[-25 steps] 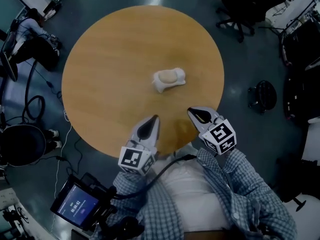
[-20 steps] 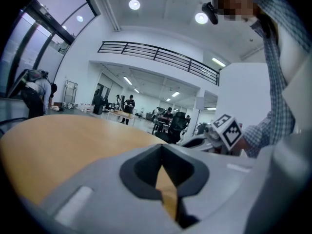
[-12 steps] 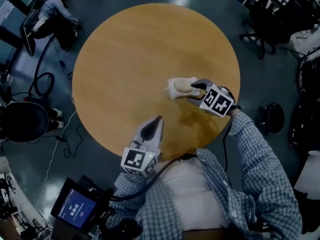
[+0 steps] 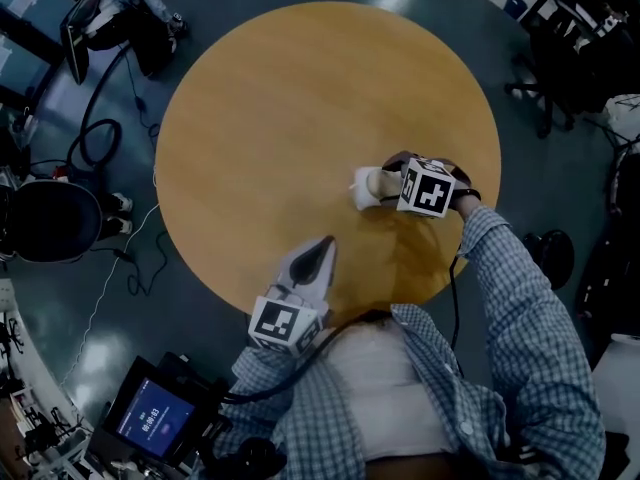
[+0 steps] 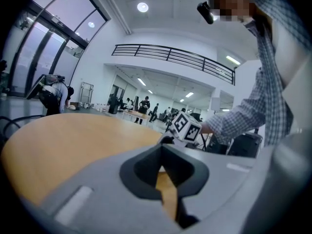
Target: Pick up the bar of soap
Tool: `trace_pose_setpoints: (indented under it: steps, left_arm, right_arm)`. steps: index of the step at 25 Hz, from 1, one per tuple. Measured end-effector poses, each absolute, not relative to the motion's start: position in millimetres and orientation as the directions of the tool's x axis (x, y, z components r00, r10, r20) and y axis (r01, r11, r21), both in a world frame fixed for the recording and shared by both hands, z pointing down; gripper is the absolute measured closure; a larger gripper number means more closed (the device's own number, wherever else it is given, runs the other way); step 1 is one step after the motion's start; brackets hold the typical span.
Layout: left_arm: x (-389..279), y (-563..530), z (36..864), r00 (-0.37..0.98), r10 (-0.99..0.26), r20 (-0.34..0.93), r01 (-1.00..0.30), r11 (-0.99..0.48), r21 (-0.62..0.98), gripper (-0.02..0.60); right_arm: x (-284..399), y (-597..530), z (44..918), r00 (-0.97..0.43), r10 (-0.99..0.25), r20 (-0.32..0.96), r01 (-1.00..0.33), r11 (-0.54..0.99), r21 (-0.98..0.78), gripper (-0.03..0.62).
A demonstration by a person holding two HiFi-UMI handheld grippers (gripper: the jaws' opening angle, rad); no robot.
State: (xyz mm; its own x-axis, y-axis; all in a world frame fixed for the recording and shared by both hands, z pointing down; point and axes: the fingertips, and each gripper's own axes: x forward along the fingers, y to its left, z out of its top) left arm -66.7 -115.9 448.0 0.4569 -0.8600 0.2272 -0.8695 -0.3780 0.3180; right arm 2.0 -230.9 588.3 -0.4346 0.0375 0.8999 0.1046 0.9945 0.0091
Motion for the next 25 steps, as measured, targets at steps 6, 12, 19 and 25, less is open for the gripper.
trace_pose_setpoints:
  steps: [6,12,19,25]
  left_arm:
    - [-67.1,-118.3,448.8,0.448,-0.861,0.24,-0.872,-0.362,0.329,0.583]
    - [-68.9,-116.2,451.5,0.44,-0.862,0.251,-0.874,-0.347,0.339,0.583]
    - [-67.0,-115.3,451.0,0.454,-0.857,0.243,-0.869,-0.366,0.334,0.583]
    - [-63.6,-114.7,449.6,0.467,-0.851,0.242,-0.863,-0.378,0.336,0.583]
  right_arm:
    - [4.6,-223.3,592.0,-0.418,0.152,0.896,0.123,0.986,-0.11,0.299]
    - [4.5,-218.2,592.0,-0.492,0.219,0.843,0.104,0.976,-0.193,0.304]
    - [4.6,-214.1,589.4,-0.525,0.207,0.825,0.048,0.976,-0.214,0.333]
    - [7.1,-215.7,582.5,-0.557,0.172,0.813,0.014,0.98,-0.198,0.335]
